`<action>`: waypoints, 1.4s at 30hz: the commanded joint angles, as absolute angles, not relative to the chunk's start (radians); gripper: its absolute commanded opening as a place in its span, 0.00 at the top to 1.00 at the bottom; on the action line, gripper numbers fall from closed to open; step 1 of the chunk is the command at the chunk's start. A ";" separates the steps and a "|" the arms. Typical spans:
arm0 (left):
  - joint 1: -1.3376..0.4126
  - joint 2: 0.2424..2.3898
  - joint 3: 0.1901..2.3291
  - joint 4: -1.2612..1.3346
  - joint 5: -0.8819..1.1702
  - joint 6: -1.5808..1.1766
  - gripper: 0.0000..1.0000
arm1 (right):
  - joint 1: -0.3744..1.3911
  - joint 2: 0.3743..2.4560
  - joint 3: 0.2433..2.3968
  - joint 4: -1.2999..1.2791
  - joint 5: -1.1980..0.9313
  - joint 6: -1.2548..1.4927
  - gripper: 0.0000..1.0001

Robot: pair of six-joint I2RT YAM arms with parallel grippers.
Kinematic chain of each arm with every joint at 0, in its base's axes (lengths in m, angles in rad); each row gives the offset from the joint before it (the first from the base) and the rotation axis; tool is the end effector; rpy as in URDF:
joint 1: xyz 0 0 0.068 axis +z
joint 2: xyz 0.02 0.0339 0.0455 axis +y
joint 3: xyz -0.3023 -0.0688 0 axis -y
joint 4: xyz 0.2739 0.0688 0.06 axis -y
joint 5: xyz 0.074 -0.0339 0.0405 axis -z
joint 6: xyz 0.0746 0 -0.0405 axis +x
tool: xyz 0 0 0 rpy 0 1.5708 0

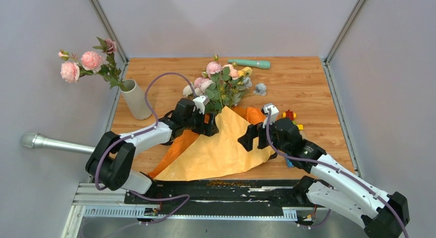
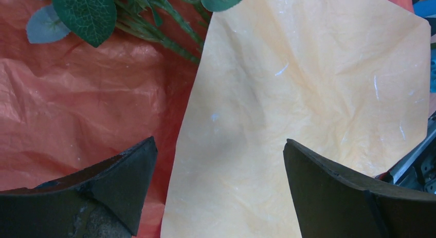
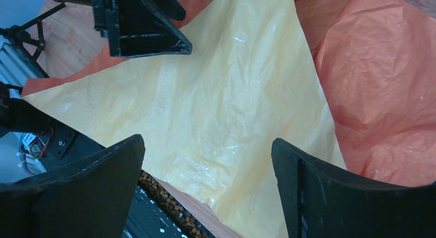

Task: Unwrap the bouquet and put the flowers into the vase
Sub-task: Unfold the wrapping paper at the center of the board.

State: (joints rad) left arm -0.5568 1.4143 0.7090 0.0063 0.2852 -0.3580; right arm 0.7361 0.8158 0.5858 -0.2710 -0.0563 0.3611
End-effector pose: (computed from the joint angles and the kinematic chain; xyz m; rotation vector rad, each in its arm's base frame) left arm 0.2706 -0.1932 0.1866 0.3913 2.3333 -0.7896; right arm 0.1628 0.1531 0.2583 -0.4367 2.1090 0.7171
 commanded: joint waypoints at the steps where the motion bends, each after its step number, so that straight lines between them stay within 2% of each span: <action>1: -0.533 1.474 0.757 0.062 0.326 -0.316 0.00 | 0.733 0.787 0.577 -0.267 -0.115 0.357 0.05; 11: -0.526 1.563 0.785 0.128 0.404 -0.336 0.19 | 0.733 0.784 0.583 -0.273 -0.148 0.355 0.06; 17: -0.526 1.581 0.780 0.163 0.448 -0.358 0.51 | 0.733 0.783 0.611 -0.302 -0.149 0.331 0.06; 19: -0.526 1.569 0.774 0.168 0.467 -0.369 0.68 | 0.733 0.783 0.620 -0.309 -0.150 0.328 0.07; 21: -0.526 1.546 0.765 0.172 0.480 -0.383 0.81 | 0.733 0.783 0.628 -0.315 -0.152 0.327 0.07; 25: -0.526 1.476 0.745 0.178 0.500 -0.409 0.99 | 0.732 0.778 0.646 -0.327 -0.156 0.325 0.07; 34: -0.537 1.264 0.700 0.118 0.549 -0.454 1.00 | 0.733 0.741 0.732 -0.361 -0.202 0.344 0.08; 42: -0.665 1.095 0.666 -0.008 0.525 -0.421 1.00 | 0.733 0.746 0.874 -0.413 -0.204 0.333 0.08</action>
State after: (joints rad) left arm -0.6029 1.1622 0.6804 0.0593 0.5159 -0.4400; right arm 0.7361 0.7444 0.7979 -0.3946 -0.1974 0.3389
